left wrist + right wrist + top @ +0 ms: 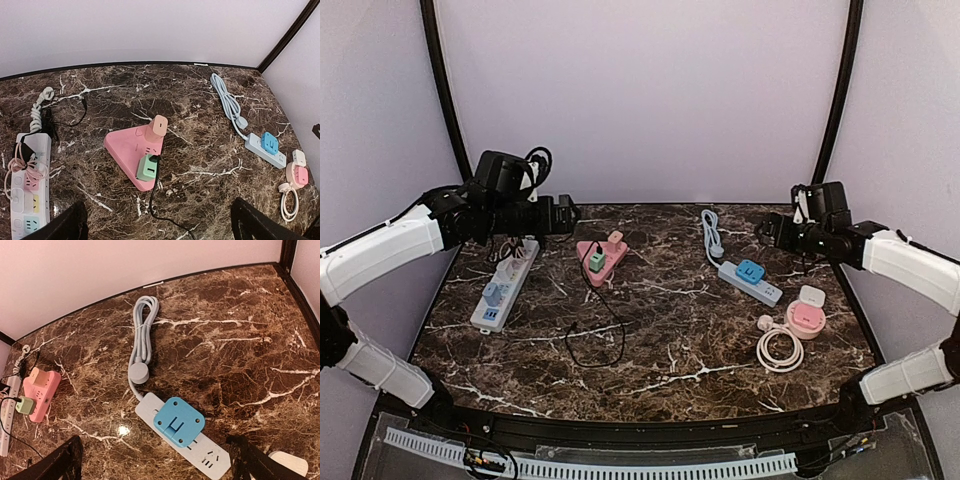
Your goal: Pull the plug off the socket
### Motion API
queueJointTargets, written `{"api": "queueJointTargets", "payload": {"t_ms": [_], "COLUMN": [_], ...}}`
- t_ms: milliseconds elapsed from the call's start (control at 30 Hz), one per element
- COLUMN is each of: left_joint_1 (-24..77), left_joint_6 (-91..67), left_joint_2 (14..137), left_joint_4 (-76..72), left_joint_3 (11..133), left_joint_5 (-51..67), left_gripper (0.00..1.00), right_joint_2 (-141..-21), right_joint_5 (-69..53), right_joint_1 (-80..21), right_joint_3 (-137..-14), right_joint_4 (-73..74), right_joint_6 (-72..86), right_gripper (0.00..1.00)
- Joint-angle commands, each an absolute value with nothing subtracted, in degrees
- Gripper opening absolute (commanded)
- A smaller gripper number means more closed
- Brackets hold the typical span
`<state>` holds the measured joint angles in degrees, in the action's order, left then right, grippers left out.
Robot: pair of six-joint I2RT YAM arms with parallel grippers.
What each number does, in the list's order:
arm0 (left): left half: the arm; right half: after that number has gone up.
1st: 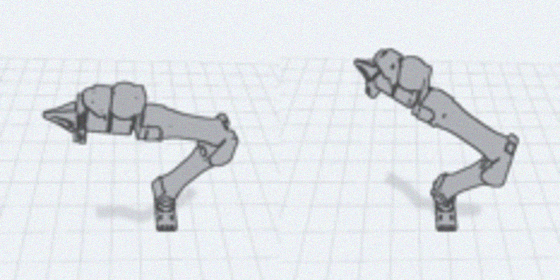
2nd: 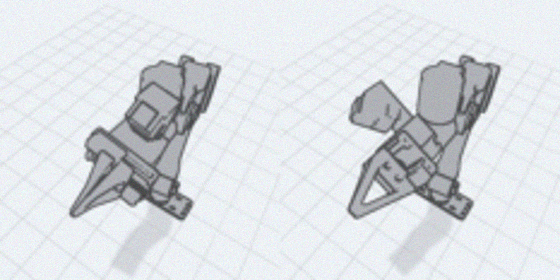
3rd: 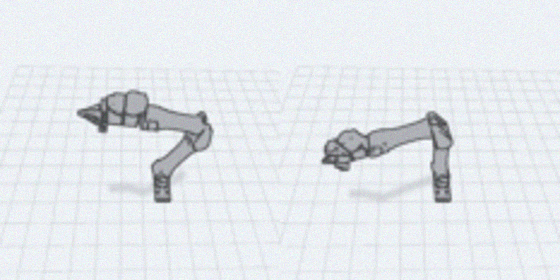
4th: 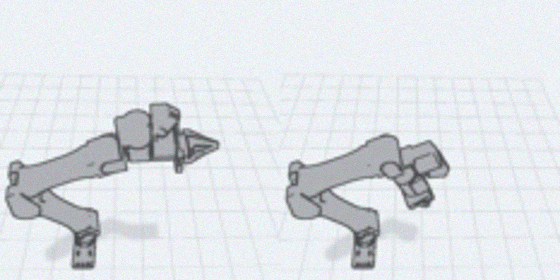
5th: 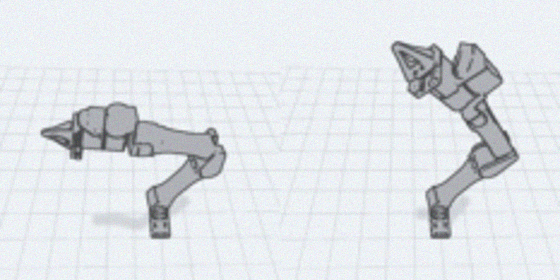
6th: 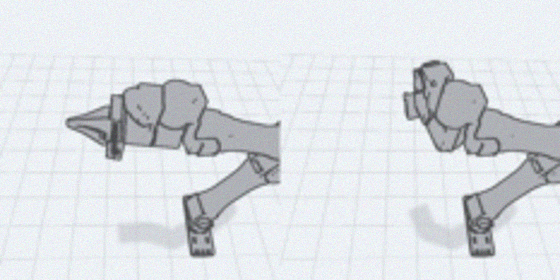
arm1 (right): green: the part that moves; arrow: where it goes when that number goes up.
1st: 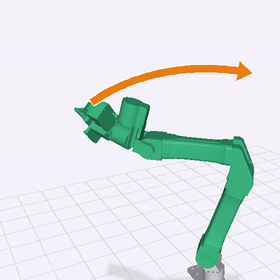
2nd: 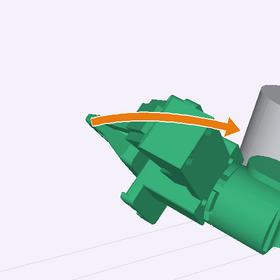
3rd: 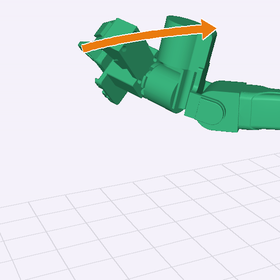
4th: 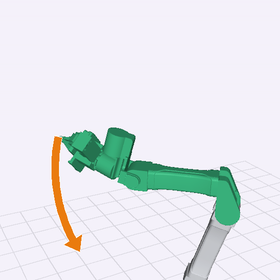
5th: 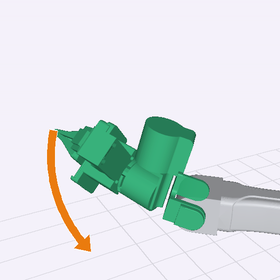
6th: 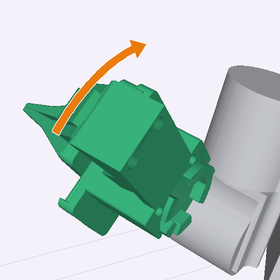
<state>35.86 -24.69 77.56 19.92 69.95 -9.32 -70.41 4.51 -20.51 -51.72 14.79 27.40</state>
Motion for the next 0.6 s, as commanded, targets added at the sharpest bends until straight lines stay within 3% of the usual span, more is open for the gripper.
{"api": "queueJointTargets", "payload": {"t_ms": [0, 200, 567], "left_joint_1": [35.77, 35.75, 35.7], "left_joint_6": [-25.58, -26.1, -26.08], "left_joint_2": [75.5, 74.53, 74.26], "left_joint_4": [20.8, 21.23, 21.59], "left_joint_3": [68.83, 68.21, 67.96], "left_joint_5": [-7.35, -5.72, -4.93], "left_gripper": [0.99, 0.99, 0.99], "right_joint_2": [-74.74, -81.71, -100.17], "right_joint_5": [-4.39, -14.49, -27.91], "right_joint_1": [-15.21, -7.81, -5.0], "right_joint_3": [-52.79, -52.65, -58.39], "right_joint_4": [12.52, 7.2, 0.26], "right_joint_6": [28.38, 29.13, 29.13], "right_gripper": [0.99, 0.98, 0.99]}}
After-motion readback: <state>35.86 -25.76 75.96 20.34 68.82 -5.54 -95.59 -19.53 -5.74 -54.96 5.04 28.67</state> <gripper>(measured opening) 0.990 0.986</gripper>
